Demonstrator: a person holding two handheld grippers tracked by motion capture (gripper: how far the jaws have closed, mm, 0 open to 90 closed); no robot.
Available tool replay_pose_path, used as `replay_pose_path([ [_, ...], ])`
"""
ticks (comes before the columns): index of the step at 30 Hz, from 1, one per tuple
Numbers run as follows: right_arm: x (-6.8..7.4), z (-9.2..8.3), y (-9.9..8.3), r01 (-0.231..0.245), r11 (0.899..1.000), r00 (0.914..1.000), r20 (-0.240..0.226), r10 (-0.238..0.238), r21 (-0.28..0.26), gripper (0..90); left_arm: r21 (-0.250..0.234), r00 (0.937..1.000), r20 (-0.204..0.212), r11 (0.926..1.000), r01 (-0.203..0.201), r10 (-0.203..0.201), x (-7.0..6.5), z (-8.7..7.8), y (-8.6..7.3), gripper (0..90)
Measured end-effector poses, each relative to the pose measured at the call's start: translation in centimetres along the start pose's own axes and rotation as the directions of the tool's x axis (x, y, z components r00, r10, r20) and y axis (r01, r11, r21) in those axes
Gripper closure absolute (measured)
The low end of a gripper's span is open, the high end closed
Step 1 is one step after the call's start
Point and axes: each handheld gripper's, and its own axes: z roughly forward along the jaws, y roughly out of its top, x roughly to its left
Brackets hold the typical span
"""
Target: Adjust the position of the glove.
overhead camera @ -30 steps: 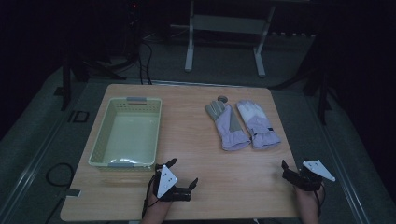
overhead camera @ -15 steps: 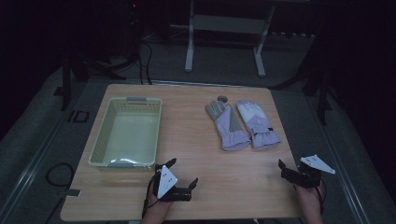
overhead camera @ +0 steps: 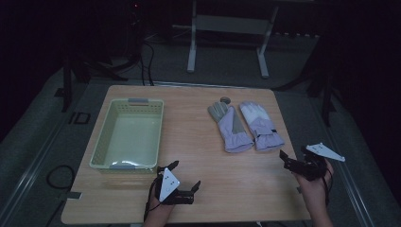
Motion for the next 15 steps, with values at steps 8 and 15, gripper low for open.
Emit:
replay_pose_path([
  [8,1.5,0.4,3.2,0.036,0.999,0.9982,-0.047,-0.037,-0.019,15.4,-0.002,1.0,0.002,1.0,-0.002,0.002,0.0,0.0,0.0,0.0],
  [15,2.8,1.0,6.2,0.059,0.997,0.9949,-0.079,-0.064,-0.057,23.7,-0.004,1.0,0.004,1.0,0.002,-0.002,0.0,0.0,0.0,0.0],
])
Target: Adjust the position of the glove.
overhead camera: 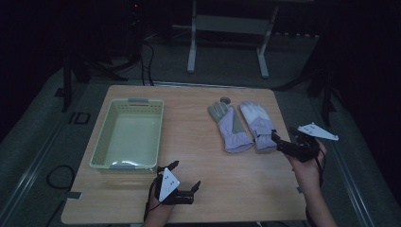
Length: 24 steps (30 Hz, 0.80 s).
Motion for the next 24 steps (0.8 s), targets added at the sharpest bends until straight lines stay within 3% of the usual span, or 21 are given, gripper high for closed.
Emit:
replay_pose_path([
  [7,1.1,1.3,2.1,-0.005,1.0,0.9994,-0.036,0.005,-0.009,32.1,-0.001,1.0,0.004,1.0,-0.003,0.003,0.0,0.0,0.0,0.0],
  [11,1.9,2.4,3.1,0.024,1.0,0.9987,-0.045,-0.024,0.0,33.4,-0.001,1.0,0.005,1.0,-0.002,0.002,0.0,0.0,0.0,0.0],
  [17,2.9,4.9,4.1,0.052,0.998,0.9948,-0.09,-0.048,0.034,41.5,-0.001,1.0,0.006,1.0,0.003,-0.003,0.0,0.0,0.0,0.0],
  [24,3.9,8.1,4.3,0.076,0.994,0.991,-0.116,-0.066,0.081,42.4,-0.003,1.0,0.006,1.0,-0.002,0.002,0.0,0.0,0.0,0.0],
])
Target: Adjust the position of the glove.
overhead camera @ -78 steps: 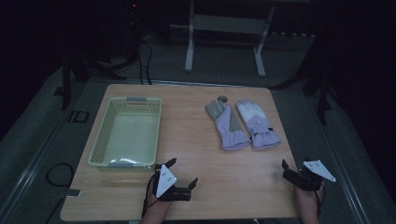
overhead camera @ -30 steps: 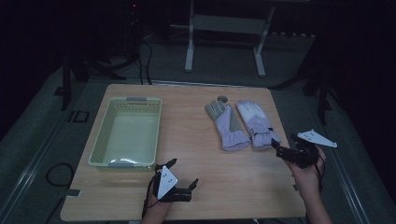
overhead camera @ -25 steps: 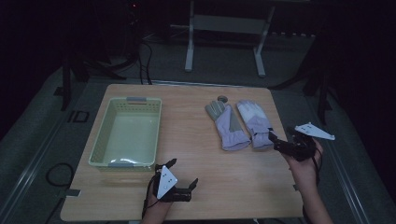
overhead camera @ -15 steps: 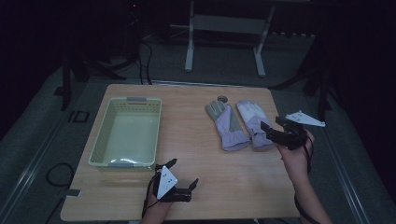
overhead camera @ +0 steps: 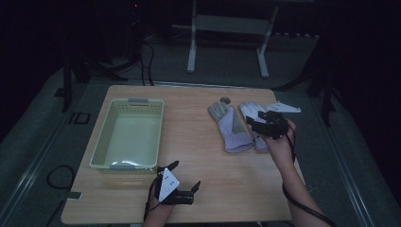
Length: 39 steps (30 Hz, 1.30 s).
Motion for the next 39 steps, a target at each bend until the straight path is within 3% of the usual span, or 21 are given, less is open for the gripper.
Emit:
replay_pose_path([
  [17,-0.2,6.8,-1.4,-0.011,0.991,0.9999,-0.011,0.013,0.13,50.7,-0.004,0.9995,0.015,0.9996,0.028,-0.028,0.1,-0.1,0.0,0.0],
  [18,-0.2,7.6,-1.6,-0.006,0.989,0.9999,-0.01,0.007,0.15,51.9,-0.005,0.9996,0.013,0.9997,0.026,-0.026,0.1,-0.1,0.0,0.0],
  [29,-0.7,10.8,-2.6,-0.005,0.972,1.0,0.009,0.003,0.233,51.7,-0.002,0.9997,0.016,0.9999,0.017,-0.017,0.0,-0.1,0.0,0.0],
  [35,-1.1,12.0,-3.4,-0.034,0.961,0.9993,0.027,0.027,0.276,49.8,-0.002,0.9996,0.019,0.9998,0.02,-0.02,0.1,0.0,0.0,0.0],
  [37,-1.1,12.9,-4.1,-0.022,0.948,0.9994,0.032,0.013,0.317,48.5,-0.003,0.9996,0.021,0.9998,0.021,-0.021,0.1,0.0,0.0,0.0],
  [39,-1.0,13.3,-4.4,-0.035,0.943,0.9992,0.031,0.026,0.331,48.5,-0.002,0.9996,0.02,0.9998,0.02,-0.02,0.1,0.0,0.0,0.0],
])
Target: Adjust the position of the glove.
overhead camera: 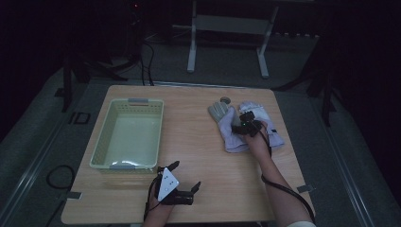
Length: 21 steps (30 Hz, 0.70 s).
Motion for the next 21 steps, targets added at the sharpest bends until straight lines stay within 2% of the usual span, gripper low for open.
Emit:
replay_pose_path([
  [2,0.1,0.2,-0.1,0.012,1.0,0.9999,0.006,-0.012,-0.002,49.8,0.001,1.0,0.0,1.0,0.0,0.0,0.0,0.0,0.0,0.0],
  [4,0.2,0.2,-0.1,0.021,1.0,0.9998,0.004,-0.021,0.003,54.7,0.0,1.0,0.0,1.0,-0.001,0.001,0.0,0.0,0.0,0.0],
  [6,0.3,0.2,0.0,0.029,1.0,0.9996,-0.006,-0.029,0.009,62.8,0.001,1.0,0.0,1.0,-0.001,0.001,0.0,0.0,0.0,0.0],
  [8,0.5,0.1,0.0,0.032,0.999,0.9995,-0.003,-0.032,0.009,76.0,0.002,1.0,0.001,1.0,-0.003,0.003,0.0,0.0,0.0,0.0],
  [10,0.7,-0.3,0.2,-0.012,1.0,0.9997,-0.022,0.012,0.002,84.4,0.003,1.0,0.002,1.0,-0.001,0.001,0.0,0.0,0.0,0.0],
  [13,1.2,-1.3,0.7,-0.077,0.997,0.9944,-0.074,0.076,-0.016,86.6,0.002,1.0,0.002,1.0,0.004,-0.004,0.1,0.0,0.0,0.0],
  [15,1.8,-2.3,1.0,-0.087,0.995,0.9935,-0.077,0.084,-0.039,86.8,0.001,1.0,0.002,1.0,0.003,-0.003,0.0,0.0,0.0,0.0],
  [17,2.4,-3.4,1.3,-0.105,0.992,0.9899,-0.103,0.098,-0.063,86.8,0.0,1.0,0.001,1.0,0.001,-0.001,0.0,0.0,0.0,0.0],
  [18,2.4,-3.4,1.3,-0.105,0.992,0.9899,-0.103,0.098,-0.063,86.8,0.0,1.0,0.001,1.0,0.001,-0.001,0.0,0.0,0.0,0.0],
  [19,3.1,-4.8,1.4,-0.13,0.986,0.9865,-0.113,0.119,-0.102,86.8,-0.001,1.0,0.001,1.0,0.001,-0.001,0.0,0.0,0.0,0.0],
  [21,3.3,-5.3,1.4,-0.143,0.983,0.9835,-0.127,0.129,-0.112,86.8,-0.003,1.0,-0.001,1.0,0.002,-0.002,0.0,0.0,0.0,0.0],
])
